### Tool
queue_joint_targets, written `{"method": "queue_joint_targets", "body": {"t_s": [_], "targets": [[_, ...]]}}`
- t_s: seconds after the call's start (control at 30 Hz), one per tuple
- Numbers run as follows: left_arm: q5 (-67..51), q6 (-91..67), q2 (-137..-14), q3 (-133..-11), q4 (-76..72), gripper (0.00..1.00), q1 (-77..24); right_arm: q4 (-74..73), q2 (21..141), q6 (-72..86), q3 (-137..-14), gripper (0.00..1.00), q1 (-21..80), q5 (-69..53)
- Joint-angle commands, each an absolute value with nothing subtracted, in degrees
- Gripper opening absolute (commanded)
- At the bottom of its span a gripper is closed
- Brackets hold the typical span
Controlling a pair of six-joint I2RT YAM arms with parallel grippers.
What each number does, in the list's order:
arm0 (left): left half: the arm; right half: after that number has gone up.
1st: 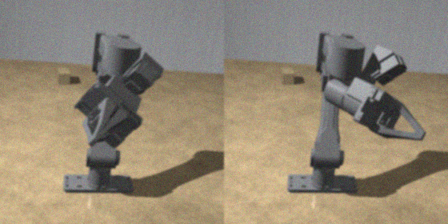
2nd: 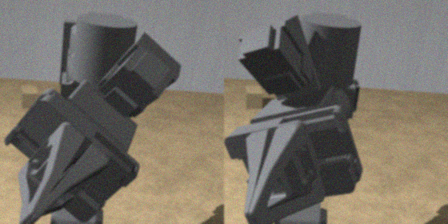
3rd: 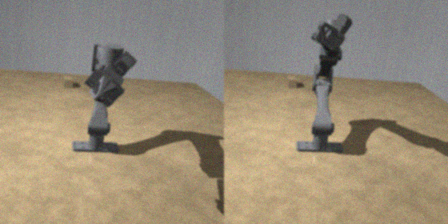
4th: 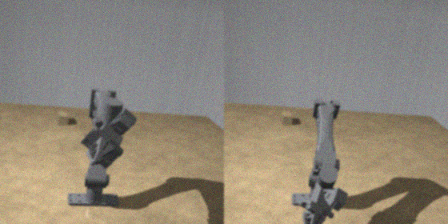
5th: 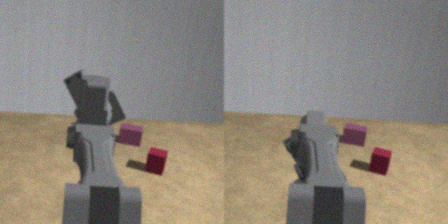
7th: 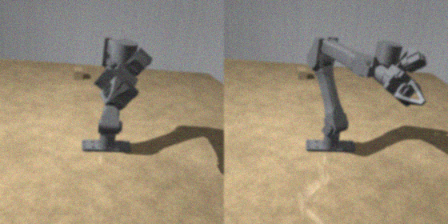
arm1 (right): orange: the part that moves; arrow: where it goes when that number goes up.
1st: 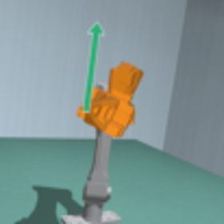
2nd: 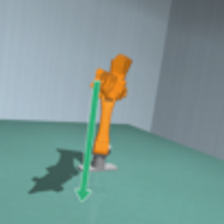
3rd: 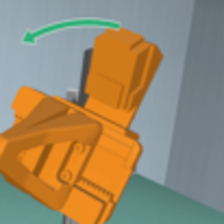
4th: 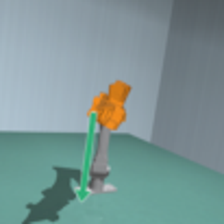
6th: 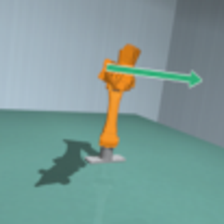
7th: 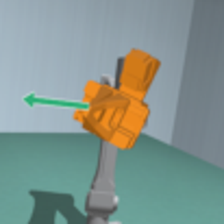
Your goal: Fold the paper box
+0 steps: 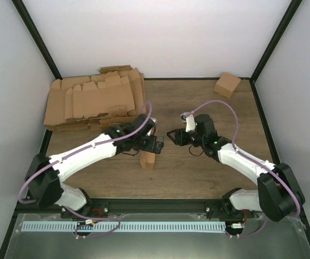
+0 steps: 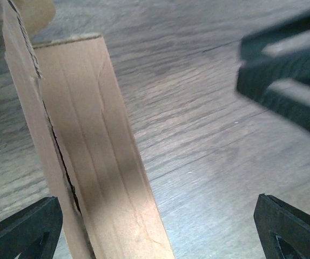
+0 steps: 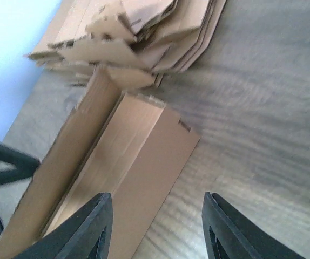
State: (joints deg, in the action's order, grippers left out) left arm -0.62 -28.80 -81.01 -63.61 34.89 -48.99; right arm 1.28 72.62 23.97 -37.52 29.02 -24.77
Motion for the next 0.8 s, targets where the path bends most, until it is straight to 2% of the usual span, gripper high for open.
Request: {"method": "queue_joint_targets", "body": {"t_s": [0.0,0.27,0.4,0.77], "targets": [[9.41,-31.39,-87.68,-69.56,45.29,1.00,-51.98,-0.04,71.99,23.05,-42.27,0.48,27.36,-17.62],[15.83,-34.82,-94.15,-74.43,50.93,1.00,-53.07,-0.18,70.71,24.18,-41.78,0.50,26.38,-16.29],[15.35,-34.69,-95.79,-74.40,51.42,0.99,-53.06,-0.25,70.28,24.04,-41.47,0.50,26.21,-16.08],[10.73,-28.72,-95.86,-72.73,50.21,0.75,-52.40,-1.25,70.89,19.70,-41.87,0.50,26.10,-17.81]]}}
